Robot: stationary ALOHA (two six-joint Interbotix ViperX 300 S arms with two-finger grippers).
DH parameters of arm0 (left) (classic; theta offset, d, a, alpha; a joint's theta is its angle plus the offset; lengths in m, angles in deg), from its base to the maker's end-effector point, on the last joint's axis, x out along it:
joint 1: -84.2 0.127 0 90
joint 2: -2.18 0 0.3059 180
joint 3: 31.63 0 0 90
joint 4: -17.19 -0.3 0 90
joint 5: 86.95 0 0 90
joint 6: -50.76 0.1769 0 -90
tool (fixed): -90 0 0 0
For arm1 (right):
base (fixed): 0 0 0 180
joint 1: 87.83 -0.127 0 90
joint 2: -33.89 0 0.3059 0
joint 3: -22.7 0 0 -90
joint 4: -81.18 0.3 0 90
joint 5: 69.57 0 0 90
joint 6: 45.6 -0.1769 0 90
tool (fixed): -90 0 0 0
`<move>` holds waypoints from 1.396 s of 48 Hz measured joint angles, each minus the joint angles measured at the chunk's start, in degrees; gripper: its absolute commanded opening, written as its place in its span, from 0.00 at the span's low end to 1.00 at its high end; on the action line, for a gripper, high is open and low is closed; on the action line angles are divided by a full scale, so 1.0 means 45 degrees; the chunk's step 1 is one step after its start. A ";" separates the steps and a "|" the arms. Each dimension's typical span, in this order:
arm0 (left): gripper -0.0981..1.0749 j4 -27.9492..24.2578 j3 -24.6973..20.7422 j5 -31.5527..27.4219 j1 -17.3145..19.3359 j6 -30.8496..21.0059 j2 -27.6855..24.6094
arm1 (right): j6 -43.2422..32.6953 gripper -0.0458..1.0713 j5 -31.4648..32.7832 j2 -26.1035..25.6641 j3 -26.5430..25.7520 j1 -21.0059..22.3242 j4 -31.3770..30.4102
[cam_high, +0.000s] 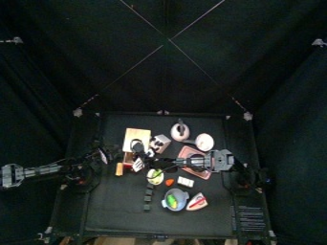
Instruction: Place cookie cutter inbetween knife holder and plate
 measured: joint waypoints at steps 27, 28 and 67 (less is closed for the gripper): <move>0.90 0.0215 0.0020 -0.0117 0.0020 -0.0039 0.0000 | 0.0020 0.54 0.0000 -0.1035 0.0039 -0.0469 -0.0469; 0.90 0.0234 0.0020 -0.0117 0.0020 -0.0020 0.0000 | 0.0020 0.54 0.0000 -0.1133 0.0098 -0.0469 -0.0488; 0.90 -0.0273 0.0020 -0.0137 -0.0234 0.0039 0.0000 | -0.0137 0.54 -0.1816 -0.8652 0.9004 -0.0859 -0.0645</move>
